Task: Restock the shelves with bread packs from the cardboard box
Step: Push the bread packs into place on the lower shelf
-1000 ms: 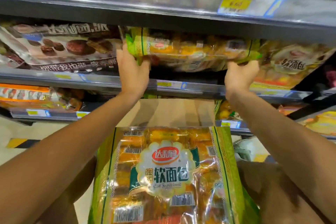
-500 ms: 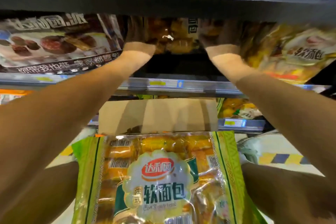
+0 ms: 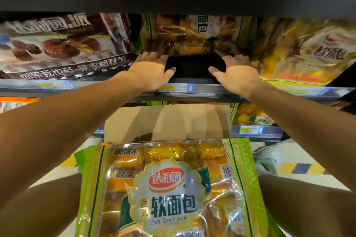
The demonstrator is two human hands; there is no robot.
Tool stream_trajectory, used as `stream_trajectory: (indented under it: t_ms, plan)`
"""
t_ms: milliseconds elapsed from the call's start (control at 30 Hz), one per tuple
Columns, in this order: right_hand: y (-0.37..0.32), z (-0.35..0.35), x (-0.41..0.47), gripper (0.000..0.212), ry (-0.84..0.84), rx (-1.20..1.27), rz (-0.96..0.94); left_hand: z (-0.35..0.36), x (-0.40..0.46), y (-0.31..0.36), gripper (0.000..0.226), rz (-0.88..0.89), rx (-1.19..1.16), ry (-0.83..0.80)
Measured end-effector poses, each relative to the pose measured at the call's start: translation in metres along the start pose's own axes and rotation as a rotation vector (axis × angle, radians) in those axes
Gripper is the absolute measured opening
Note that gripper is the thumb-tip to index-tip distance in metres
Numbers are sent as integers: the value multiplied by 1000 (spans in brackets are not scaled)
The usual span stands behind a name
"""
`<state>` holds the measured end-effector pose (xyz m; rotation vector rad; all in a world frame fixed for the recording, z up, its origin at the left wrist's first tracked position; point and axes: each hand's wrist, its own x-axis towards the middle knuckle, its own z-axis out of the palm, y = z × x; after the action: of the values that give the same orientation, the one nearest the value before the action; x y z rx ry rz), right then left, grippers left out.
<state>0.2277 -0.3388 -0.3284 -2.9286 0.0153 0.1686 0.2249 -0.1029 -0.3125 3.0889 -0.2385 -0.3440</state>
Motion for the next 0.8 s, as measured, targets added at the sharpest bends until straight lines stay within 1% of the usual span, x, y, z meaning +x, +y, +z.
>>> stream_trajectory:
  t_ms: [100,167,267,333,400,433,467,567,667,800]
  plan:
    - [-3,2,17,69,-34,-4,-51,-1,15,2,62,-40,12,-76]
    - [-4,2,33,70,-58,-42,-78,-2,30,1,62,-66,-60,-106]
    - [-5,3,48,69,-67,-55,-79,0,45,-4,68,-90,-182,-68]
    - [-3,5,51,71,-53,-54,-90,1,45,-7,69,-66,-135,-68]
    - [0,8,53,69,-40,-63,-100,4,40,-8,66,-18,-16,29]
    - [2,10,53,67,-27,-74,-91,5,38,-8,63,-9,8,79]
    - [2,10,54,65,-9,-83,-77,6,37,-8,61,-11,8,85]
    - [-1,13,59,65,22,-55,-84,11,41,-7,67,-15,-58,-13]
    - [-3,11,69,71,-29,5,-102,8,49,-3,68,-33,-115,-90]
    - [-5,9,73,72,-39,22,-119,3,48,2,66,-37,-151,-118]
